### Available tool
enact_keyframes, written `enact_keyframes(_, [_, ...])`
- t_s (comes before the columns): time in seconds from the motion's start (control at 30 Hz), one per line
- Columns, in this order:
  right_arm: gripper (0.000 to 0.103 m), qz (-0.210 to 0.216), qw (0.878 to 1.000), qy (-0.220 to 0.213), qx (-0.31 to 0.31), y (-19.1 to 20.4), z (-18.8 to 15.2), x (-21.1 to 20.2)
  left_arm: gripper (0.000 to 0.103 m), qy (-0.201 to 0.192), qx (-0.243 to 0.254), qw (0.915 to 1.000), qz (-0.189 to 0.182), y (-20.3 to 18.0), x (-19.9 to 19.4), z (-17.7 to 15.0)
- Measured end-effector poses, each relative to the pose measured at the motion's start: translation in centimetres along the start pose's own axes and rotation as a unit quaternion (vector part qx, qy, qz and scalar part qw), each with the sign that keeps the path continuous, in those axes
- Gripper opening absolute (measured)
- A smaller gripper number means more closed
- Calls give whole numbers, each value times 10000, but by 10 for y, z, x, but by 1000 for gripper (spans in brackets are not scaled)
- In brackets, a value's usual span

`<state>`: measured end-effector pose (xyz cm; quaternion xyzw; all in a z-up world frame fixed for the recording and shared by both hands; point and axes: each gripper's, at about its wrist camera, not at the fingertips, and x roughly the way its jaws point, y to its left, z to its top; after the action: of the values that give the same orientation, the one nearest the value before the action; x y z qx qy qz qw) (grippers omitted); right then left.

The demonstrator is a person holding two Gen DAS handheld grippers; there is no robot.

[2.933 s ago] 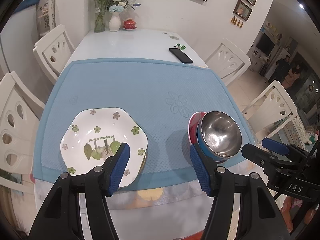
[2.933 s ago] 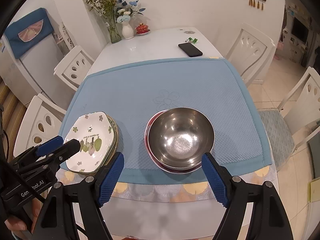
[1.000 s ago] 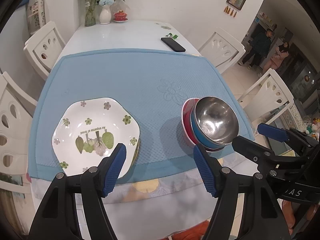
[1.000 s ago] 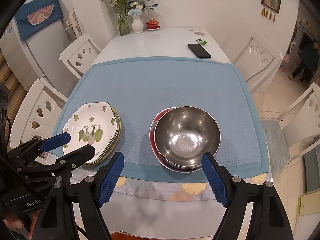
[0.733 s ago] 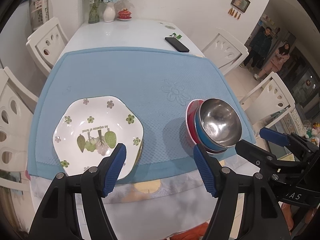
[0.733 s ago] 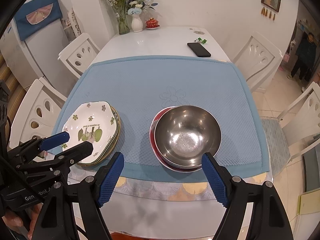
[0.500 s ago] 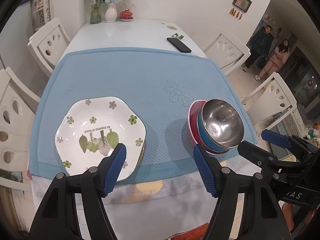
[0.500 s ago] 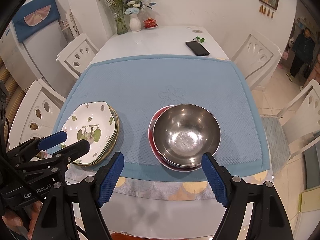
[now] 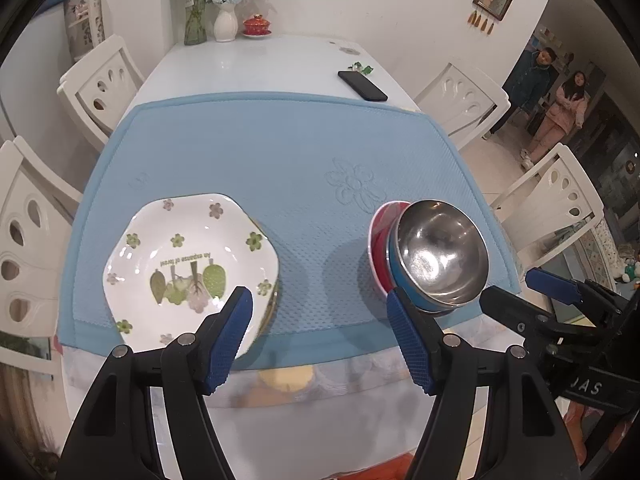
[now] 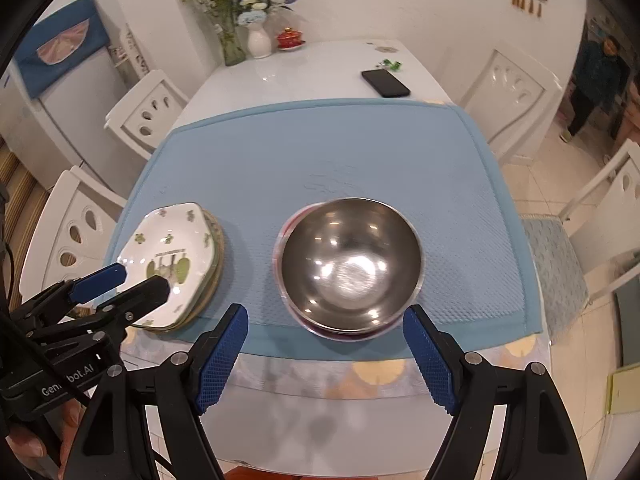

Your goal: Organize plates and bowls

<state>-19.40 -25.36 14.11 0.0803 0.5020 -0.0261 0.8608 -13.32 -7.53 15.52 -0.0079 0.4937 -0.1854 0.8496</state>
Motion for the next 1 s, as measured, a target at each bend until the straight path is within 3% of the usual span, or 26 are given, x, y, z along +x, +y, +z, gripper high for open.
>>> enact_keyframes(0.43, [78,135,9987,87,480,-52,27,-6,68,90,-167,9998,58,-18,5,18])
enact_keyframes(0.7, [78,349,9961,338,732,-79,33,16,68,244,-202,9994,123,-22,18,21])
enact_keyframes(1.0, [78,972,9846,699,1272,-111,29,47,68,478,-361,9978,-279,-32,43,24])
